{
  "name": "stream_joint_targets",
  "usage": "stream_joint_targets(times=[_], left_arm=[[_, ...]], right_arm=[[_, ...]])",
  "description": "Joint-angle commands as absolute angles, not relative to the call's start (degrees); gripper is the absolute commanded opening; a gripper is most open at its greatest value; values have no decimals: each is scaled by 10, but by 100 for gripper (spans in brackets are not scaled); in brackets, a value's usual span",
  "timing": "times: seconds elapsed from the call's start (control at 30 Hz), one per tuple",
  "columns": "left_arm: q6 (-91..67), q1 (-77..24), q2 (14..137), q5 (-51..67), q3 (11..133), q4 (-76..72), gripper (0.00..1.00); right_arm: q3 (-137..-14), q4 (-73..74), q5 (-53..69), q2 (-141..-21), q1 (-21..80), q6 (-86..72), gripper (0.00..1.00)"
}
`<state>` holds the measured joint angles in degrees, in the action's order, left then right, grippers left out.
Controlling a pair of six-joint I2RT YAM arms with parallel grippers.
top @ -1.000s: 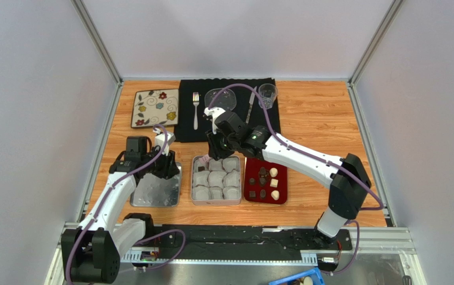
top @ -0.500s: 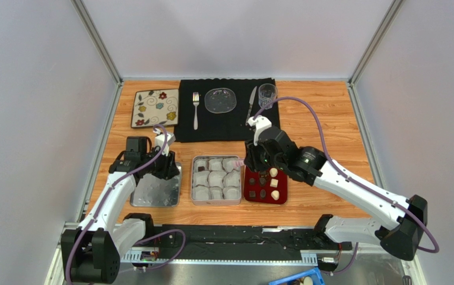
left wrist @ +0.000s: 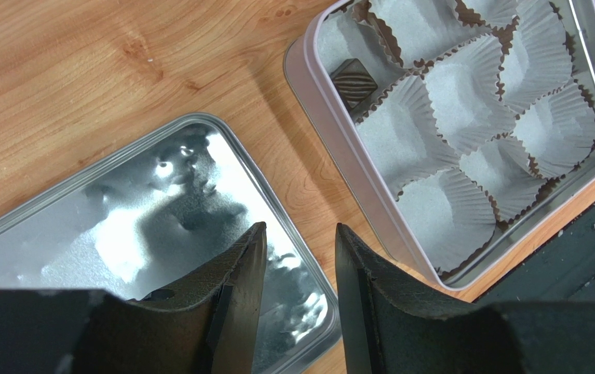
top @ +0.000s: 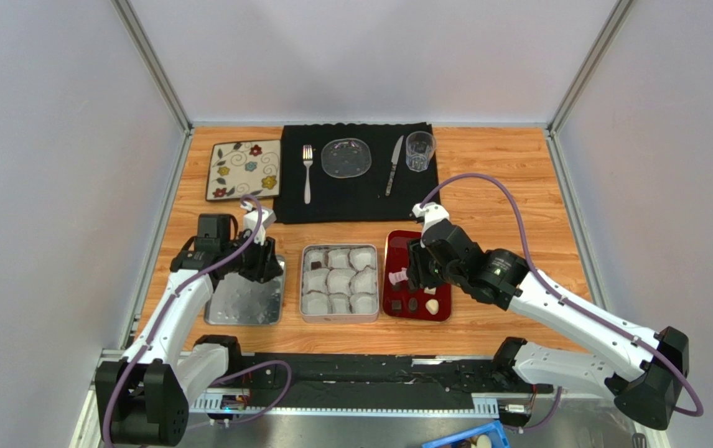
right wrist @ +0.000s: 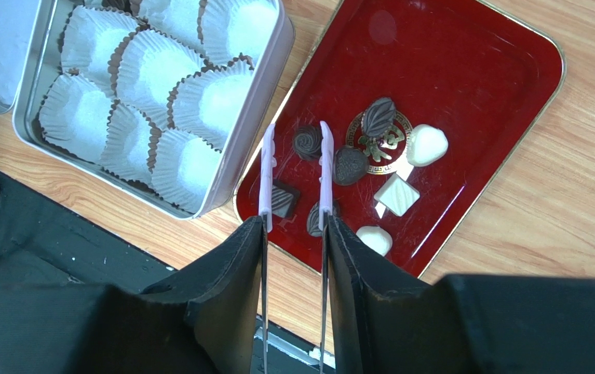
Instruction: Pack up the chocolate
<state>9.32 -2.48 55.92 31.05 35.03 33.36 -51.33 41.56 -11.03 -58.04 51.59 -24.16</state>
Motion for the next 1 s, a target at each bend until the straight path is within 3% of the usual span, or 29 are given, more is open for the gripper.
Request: stream_joint_targets(times=[0.0,0.23,0.57,0.77,0.97], left_arm=[[101,-24,549,327,369,338,47],[105,-24,548,329,369,341,47],[105,-24,548,330,372,341,47],[106,-24,546,328,374,343,47],[105,-24,544,329,374,344,47]], right_arm=[[-506,405,-128,-578,511,-252,39],[-500,381,-122,-606,508,-250,44],[-502,355,-108,-635,508,-248,42],[-501,354,-98,-641,501,-249,26],[-506,354,-91,-630,491,-247,19]])
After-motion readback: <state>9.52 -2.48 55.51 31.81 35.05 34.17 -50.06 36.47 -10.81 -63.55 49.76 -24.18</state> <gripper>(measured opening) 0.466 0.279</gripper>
